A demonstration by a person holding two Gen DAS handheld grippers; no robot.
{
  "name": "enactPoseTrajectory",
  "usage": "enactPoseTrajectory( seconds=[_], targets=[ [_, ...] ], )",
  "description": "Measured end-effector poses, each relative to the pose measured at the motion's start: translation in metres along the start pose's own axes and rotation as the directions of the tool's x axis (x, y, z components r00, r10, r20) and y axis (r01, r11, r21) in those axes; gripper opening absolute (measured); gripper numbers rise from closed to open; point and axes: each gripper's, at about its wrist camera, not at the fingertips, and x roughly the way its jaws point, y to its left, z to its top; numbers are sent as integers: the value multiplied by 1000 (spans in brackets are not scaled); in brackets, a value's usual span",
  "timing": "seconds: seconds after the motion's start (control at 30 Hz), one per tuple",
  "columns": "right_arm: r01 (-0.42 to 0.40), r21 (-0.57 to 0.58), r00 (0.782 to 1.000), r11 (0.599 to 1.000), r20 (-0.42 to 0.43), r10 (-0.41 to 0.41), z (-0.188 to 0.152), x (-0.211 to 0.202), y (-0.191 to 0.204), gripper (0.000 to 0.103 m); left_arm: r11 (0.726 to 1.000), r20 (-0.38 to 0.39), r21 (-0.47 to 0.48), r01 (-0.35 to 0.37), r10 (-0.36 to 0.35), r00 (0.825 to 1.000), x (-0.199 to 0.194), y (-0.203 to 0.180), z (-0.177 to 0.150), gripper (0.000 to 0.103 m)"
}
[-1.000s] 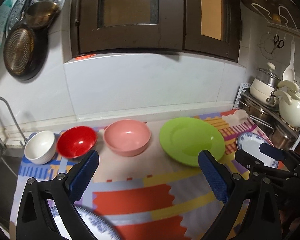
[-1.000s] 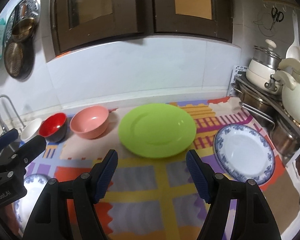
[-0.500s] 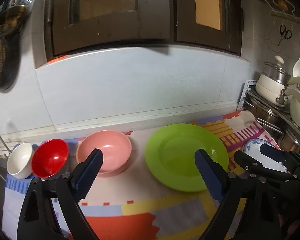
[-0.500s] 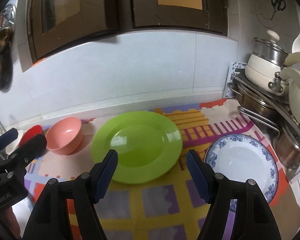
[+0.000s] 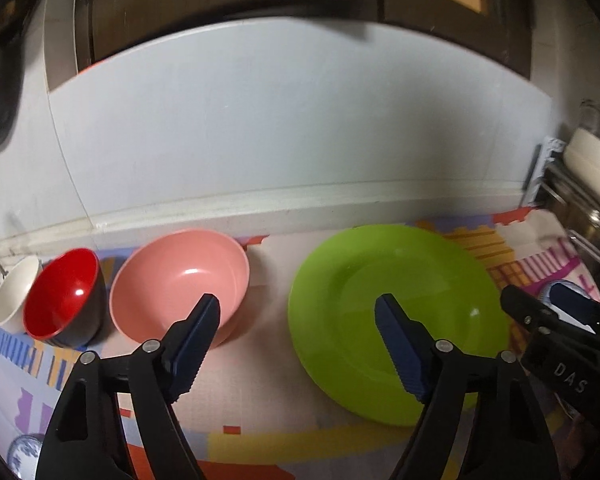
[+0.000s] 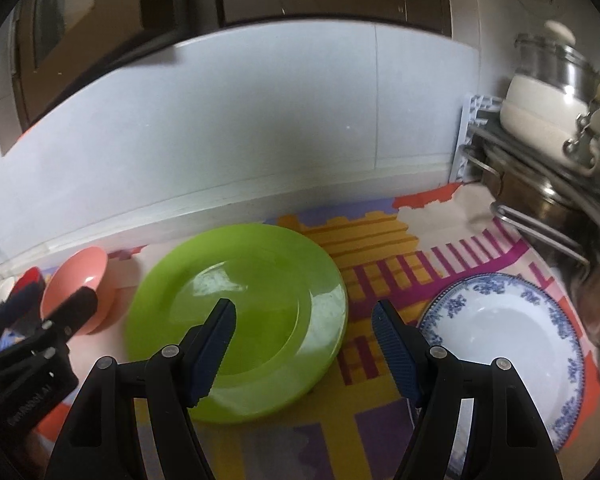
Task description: Organize plates and bowls
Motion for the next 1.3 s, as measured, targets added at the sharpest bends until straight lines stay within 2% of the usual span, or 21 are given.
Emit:
enactPoseTrajectory(
  seconds=[0.33,0.67,0.83,0.93,1.13,1.3],
  targets=[
    [-9,22,999,1000,-49,10,5,42,-11,71,999,-64,-24,-41,39,997,36,-14,-5,67],
    [18,35,995,999,-101,-15,2,68,-17,69,997,-123,-41,-69,64,990,66,-14,-6,62],
    [15,52,992,999,-127,-8,0,76,-19,60,996,-145,-47,-74,67,987,76,-11,-8,56],
    [9,52,991,999,-137,-2,0,80,-18,56,996,-171,-64,-57,46,984,82,-10,-9,51],
    [4,53,988,999,-154,5,2,87,-18,47,996,-201,-70,-47,32,979,92,-5,-8,47],
    [8,58,985,998,-172,2,4,92,-18,44,996,-226,-81,-31,12,974,99,-7,-6,43]
  ],
)
